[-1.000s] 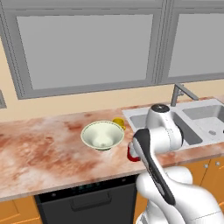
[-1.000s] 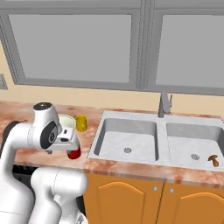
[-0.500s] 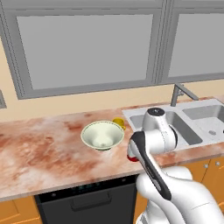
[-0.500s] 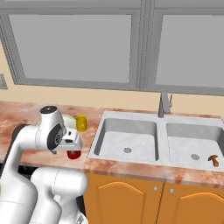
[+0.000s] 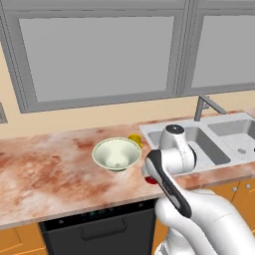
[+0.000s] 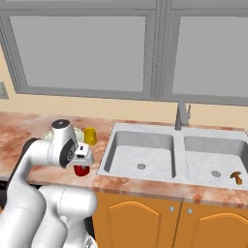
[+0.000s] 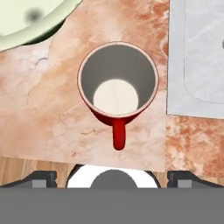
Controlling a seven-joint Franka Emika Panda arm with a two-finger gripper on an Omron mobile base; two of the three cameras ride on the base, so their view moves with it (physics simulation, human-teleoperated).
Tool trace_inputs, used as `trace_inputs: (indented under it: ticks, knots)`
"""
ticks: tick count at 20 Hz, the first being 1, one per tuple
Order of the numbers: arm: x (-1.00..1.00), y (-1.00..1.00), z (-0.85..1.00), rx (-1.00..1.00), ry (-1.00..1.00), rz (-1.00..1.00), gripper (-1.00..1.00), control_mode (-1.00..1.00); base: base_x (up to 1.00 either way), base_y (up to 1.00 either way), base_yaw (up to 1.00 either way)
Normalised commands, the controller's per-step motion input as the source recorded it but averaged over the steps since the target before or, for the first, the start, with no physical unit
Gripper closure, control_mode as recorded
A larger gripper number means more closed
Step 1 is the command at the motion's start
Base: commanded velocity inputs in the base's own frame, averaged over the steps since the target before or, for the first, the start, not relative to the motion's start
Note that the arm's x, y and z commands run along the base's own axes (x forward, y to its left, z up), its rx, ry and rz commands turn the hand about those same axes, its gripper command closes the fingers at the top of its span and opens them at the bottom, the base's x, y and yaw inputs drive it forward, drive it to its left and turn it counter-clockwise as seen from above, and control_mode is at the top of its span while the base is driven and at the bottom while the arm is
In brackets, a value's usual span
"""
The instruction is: Clear the mugs and bowl far away from the sink.
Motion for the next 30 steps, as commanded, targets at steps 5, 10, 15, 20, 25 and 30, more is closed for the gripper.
trace_inputs:
  ticks: [5, 10, 15, 20, 25, 30]
  knots:
    - [0.40, 0.00, -0.27, 0.00, -0.01, 0.00, -1.00, -1.00, 0.00, 0.00, 0.00]
    - [0.10, 0.00, -0.27, 0.00, 0.00, 0.00, -1.00, -1.00, 0.00, 0.00, 0.00]
    - [-0.21, 0.00, -0.17, 0.00, 0.00, 0.00, -1.00, -1.00, 0.00, 0.00, 0.00]
    - [-0.15, 0.00, -0.16, 0.00, 0.00, 0.00, -1.00, -1.00, 0.00, 0.00, 0.00]
    - [0.08, 0.00, -0.40, 0.00, 0.00, 0.00, -1.00, -1.00, 0.00, 0.00, 0.00]
    - [0.13, 0.00, -0.48, 0.01, 0.00, 0.00, -1.00, -1.00, 0.00, 0.00, 0.00]
